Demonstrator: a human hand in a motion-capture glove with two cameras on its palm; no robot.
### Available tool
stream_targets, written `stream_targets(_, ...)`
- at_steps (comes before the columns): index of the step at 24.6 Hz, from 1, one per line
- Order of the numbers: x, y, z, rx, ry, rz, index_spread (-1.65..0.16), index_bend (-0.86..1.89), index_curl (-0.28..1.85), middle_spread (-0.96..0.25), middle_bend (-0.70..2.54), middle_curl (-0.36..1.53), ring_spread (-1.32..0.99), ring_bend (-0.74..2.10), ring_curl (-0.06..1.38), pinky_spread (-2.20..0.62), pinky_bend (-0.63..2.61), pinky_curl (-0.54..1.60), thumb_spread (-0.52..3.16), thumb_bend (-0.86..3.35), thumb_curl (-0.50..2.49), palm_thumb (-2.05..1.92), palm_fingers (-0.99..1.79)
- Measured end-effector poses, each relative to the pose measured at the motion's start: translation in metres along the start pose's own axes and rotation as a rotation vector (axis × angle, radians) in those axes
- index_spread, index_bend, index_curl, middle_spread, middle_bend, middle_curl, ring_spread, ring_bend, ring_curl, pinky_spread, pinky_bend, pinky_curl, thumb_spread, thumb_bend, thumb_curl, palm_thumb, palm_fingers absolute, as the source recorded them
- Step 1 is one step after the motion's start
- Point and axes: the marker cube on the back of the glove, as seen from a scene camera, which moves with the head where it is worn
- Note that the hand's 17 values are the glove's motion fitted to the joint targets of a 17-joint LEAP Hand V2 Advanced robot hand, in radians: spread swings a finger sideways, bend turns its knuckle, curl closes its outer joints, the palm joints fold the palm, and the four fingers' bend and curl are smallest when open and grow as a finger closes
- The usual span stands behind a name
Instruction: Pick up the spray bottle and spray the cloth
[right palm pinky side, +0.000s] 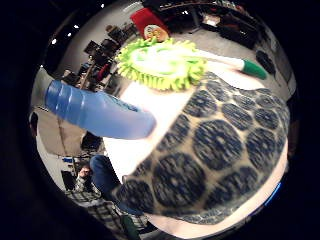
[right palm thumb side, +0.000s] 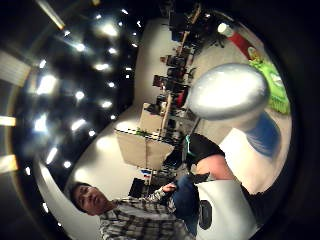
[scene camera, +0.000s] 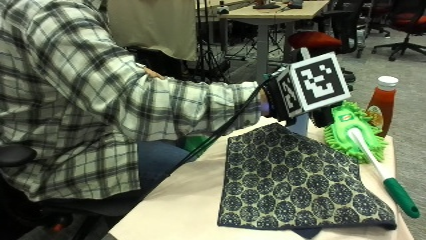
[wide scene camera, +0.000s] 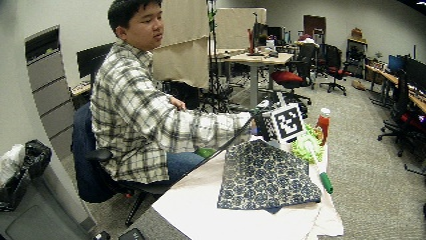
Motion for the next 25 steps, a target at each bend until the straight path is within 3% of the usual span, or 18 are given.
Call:
stream_targets(6,-0.014,0.061,-0.03,-0.043,0.362,0.022,-0.34,0.15,0.38,-0.05,0.16,0.34,-0.02,0.19,0.3,0.11,0.24,0.35,0.86,-0.04,0.59,0.68,-0.05)
stream_targets(12,-0.045,0.181,-0.06,-0.056,0.656,0.021,-0.35,0.17,0.37,-0.06,0.16,0.32,-0.01,0.2,0.3,0.11,0.23,0.34,0.93,-0.02,0.58,0.7,-0.04)
stream_targets(20,-0.065,0.37,-0.044,0.076,0.758,0.131,-0.37,0.21,0.37,-0.06,0.16,0.3,0.02,0.2,0.3,0.13,0.2,0.34,1.01,0.0,0.58,0.76,0.01)
stream_targets(25,-0.073,0.457,-0.021,0.166,0.824,0.19,-0.37,0.24,0.38,-0.06,0.17,0.29,0.03,0.19,0.29,0.14,0.19,0.33,1.06,0.01,0.59,0.79,0.05)
